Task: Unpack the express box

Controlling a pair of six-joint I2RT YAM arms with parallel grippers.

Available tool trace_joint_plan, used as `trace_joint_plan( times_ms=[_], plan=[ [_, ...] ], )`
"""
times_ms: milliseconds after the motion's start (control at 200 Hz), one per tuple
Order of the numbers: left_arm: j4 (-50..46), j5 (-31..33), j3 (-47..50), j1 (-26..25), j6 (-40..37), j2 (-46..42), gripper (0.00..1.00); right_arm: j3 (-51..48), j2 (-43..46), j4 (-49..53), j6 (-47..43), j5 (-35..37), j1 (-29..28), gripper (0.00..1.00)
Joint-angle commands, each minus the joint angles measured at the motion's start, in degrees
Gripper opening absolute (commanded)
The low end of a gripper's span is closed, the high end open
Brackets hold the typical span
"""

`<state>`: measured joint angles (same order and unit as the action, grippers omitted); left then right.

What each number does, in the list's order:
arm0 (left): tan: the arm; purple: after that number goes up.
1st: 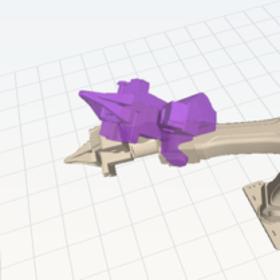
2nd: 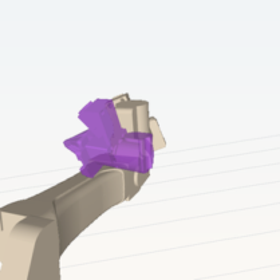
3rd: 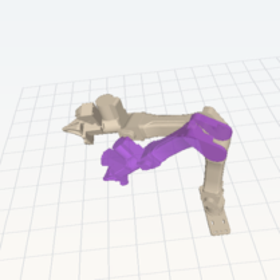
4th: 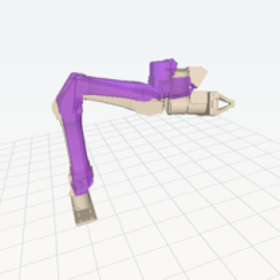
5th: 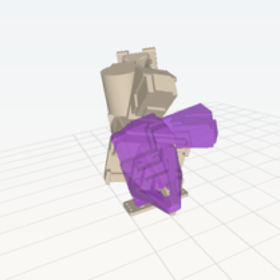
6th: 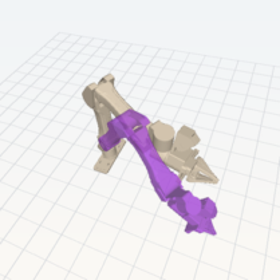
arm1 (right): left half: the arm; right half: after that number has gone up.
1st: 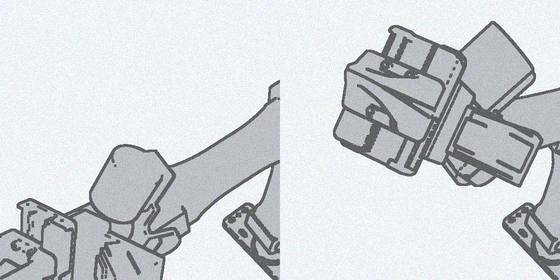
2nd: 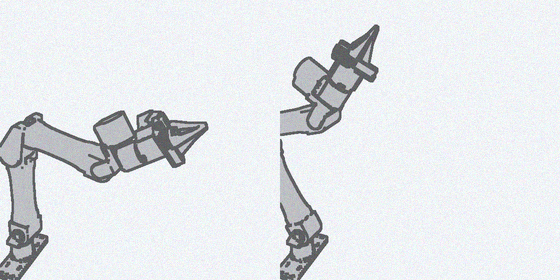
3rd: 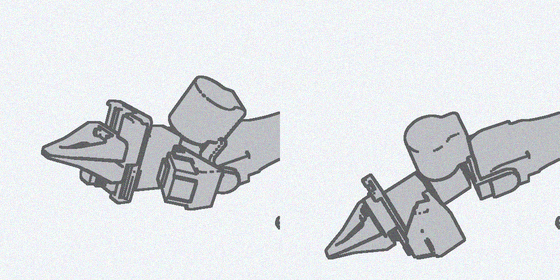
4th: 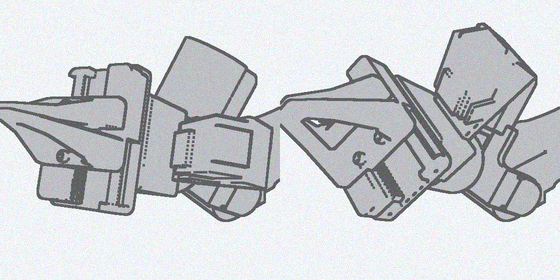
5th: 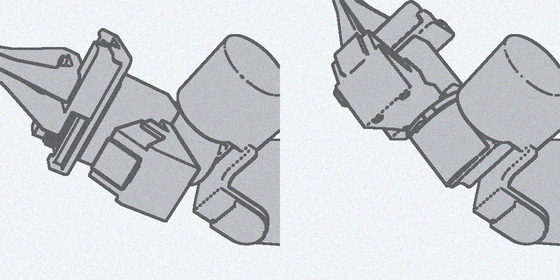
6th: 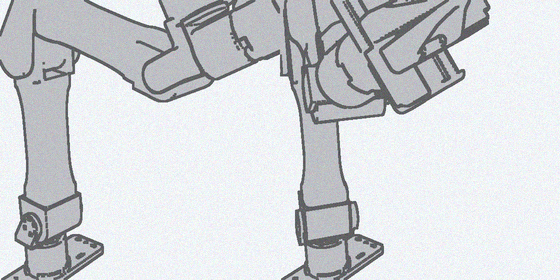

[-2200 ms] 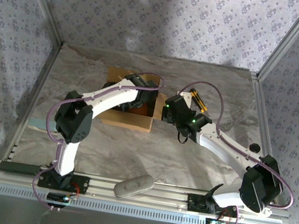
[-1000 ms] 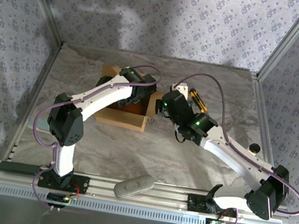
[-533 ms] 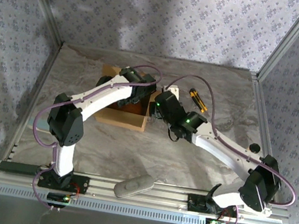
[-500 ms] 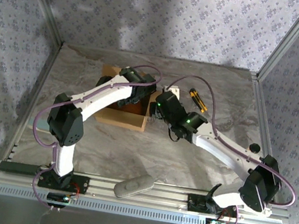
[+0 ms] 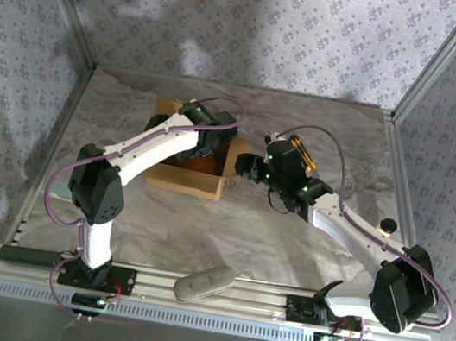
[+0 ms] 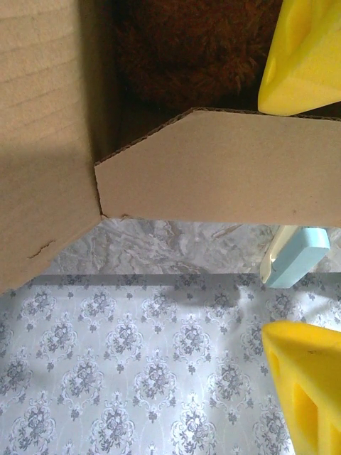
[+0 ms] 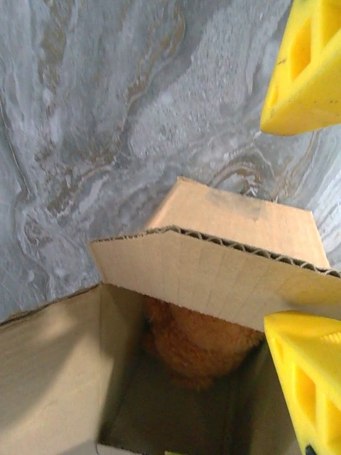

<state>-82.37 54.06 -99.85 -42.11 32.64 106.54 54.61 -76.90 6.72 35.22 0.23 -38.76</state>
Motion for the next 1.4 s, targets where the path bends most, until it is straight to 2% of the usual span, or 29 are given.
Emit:
trace_joint_plan(
  times_ms=[0,350,450,575,775,900,1020,1394],
  plan=[
    [-1.3,1.7,-1.0,0.3,0.7,-1.5,0.76,-1.1,0.7,-4.9,2.5,-6.6,0.9,0.68],
    [-0.3,0.9,0.1,-0.1,0.4,-1.2,0.76,-1.2,-0.3,-7.4,4.4,-10.2,1.4,0.68],
    [0.0,0.8,0.2,-0.3,0.2,-1.1,0.76,-1.3,-0.6,-7.4,4.5,-10.2,1.4,0.65],
    [-0.1,0.7,0.1,-0.6,0.1,-0.9,0.76,-1.2,-1.5,-7.7,5.4,-11.1,1.8,0.52],
    [0.1,1.4,-0.6,-2.3,-1.0,-0.2,0.76,-1.2,-2.3,-8.1,6.2,-12.1,2.2,0.18],
    [-1.5,1.9,-0.4,-2.6,-0.2,1.1,0.76,-1.2,-2.3,-8.1,6.2,-12.4,2.4,0.06],
    [-2.7,3.3,0.4,-2.6,0.7,2.0,0.76,-1.1,-2.2,-7.9,6.2,-12.6,2.5,0.00],
    [-1.8,3.9,3.3,-0.1,1.7,2.2,0.77,-1.2,-1.4,-7.0,6.2,-12.1,2.8,0.00]
  ],
)
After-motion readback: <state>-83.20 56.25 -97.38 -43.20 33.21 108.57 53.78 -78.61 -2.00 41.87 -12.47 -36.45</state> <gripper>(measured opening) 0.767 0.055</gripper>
